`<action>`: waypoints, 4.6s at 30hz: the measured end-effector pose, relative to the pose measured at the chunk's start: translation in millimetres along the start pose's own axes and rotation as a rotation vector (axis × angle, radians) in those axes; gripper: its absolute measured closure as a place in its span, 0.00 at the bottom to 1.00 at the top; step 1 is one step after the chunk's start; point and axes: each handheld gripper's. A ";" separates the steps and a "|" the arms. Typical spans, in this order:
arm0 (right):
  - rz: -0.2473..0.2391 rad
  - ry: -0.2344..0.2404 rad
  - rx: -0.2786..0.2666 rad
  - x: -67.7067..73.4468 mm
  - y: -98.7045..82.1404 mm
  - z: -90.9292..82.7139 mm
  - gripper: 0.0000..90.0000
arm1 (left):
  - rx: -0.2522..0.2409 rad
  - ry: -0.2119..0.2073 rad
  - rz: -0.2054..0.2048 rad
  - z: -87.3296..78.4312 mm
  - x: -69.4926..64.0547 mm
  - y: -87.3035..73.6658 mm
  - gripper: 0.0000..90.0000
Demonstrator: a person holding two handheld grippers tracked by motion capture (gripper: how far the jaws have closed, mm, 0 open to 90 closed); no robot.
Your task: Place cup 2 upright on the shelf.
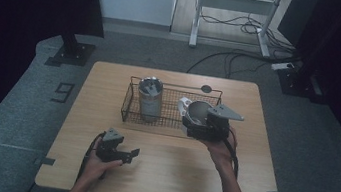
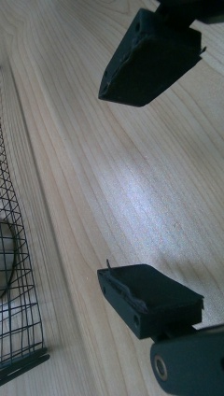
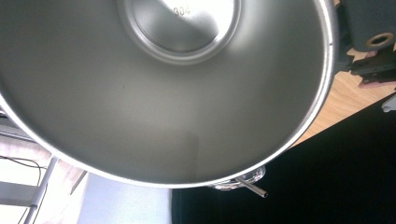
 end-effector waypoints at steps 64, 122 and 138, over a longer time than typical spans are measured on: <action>0.032 -0.075 0.087 -62.2 18.6 58.5 0.07 | 0.019 0.011 0.005 2.2 1.3 -1.8 0.16; 0.070 -0.118 0.220 -99.2 -17.5 105.7 0.07 | 0.022 0.021 0.023 2.7 -0.6 -3.1 0.16; 0.081 -0.133 0.248 -103.3 -26.6 112.2 0.07 | 0.028 0.022 0.026 3.6 -1.1 -3.5 0.16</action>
Point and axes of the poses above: each handheld gripper's, and its own axes: z roughly forward along the jaws, y roughly out of its top, x roughly to its left, and after that the axes turned 7 degrees about y, right-handed
